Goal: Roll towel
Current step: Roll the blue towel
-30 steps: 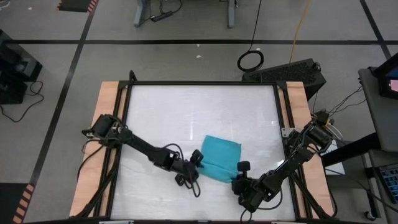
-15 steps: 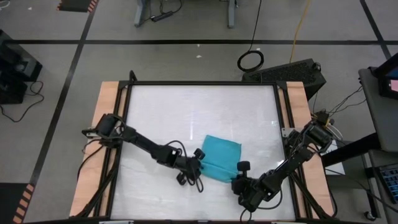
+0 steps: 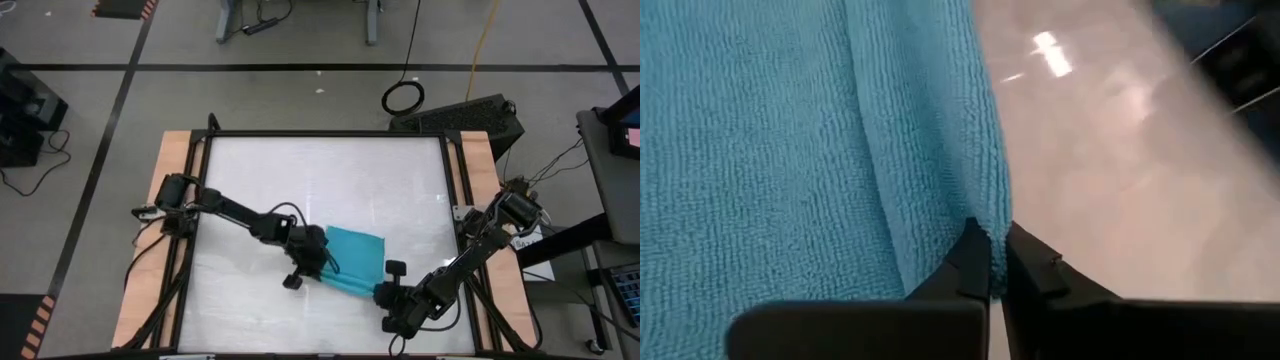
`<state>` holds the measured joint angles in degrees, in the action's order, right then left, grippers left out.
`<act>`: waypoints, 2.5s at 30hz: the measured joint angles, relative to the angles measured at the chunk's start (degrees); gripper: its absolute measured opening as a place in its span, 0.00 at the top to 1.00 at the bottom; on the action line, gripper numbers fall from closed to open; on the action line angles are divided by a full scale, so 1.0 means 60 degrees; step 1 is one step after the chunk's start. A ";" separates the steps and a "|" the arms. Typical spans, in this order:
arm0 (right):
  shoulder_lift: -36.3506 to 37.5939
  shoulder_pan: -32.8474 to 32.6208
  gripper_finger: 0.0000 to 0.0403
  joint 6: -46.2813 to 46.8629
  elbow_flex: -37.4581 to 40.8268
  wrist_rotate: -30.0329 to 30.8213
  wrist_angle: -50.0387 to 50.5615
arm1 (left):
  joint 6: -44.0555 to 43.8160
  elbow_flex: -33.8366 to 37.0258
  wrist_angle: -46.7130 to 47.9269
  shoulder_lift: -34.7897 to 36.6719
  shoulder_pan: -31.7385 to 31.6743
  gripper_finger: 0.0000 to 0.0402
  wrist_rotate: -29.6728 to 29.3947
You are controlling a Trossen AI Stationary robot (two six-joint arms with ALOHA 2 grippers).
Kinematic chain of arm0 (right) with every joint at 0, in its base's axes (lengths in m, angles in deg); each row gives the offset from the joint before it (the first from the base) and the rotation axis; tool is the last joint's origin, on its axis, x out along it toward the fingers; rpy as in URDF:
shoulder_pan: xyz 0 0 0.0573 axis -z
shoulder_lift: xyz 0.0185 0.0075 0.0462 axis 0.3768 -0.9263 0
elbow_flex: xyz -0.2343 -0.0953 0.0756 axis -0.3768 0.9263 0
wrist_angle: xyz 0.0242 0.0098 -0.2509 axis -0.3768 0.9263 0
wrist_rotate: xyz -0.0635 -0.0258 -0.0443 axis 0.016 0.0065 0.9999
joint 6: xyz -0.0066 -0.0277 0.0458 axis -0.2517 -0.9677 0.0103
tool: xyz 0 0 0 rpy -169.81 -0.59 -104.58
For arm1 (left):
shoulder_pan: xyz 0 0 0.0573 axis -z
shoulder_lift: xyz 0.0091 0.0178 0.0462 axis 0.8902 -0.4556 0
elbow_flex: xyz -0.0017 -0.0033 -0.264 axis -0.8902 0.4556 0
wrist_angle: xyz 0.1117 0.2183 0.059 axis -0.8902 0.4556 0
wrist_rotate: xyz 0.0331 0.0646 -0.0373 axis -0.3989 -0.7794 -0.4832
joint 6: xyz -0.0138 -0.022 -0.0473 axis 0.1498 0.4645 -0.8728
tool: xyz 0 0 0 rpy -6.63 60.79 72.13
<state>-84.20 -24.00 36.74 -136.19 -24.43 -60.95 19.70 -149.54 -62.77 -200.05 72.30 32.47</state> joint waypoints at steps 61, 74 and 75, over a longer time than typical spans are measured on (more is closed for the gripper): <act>-0.0436 -0.0985 0.57 -0.4116 -0.0036 0.1973 -0.0608 | -0.4269 -0.0011 0.1144 -0.0040 -0.0392 0.98 -0.0167; -0.1410 -0.0585 0.51 -0.3355 -0.0040 0.2687 -0.0851 | -0.4528 0.0000 0.1116 -0.0051 -0.0518 0.98 0.0176; -0.1440 -0.0585 0.54 -0.3351 -0.0040 0.2683 -0.0894 | -0.4530 0.0000 0.1115 -0.0055 -0.0538 0.98 0.0225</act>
<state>-92.84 -27.51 16.63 -136.43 -8.33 -66.31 -7.48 -149.54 -56.09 -200.38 69.07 33.82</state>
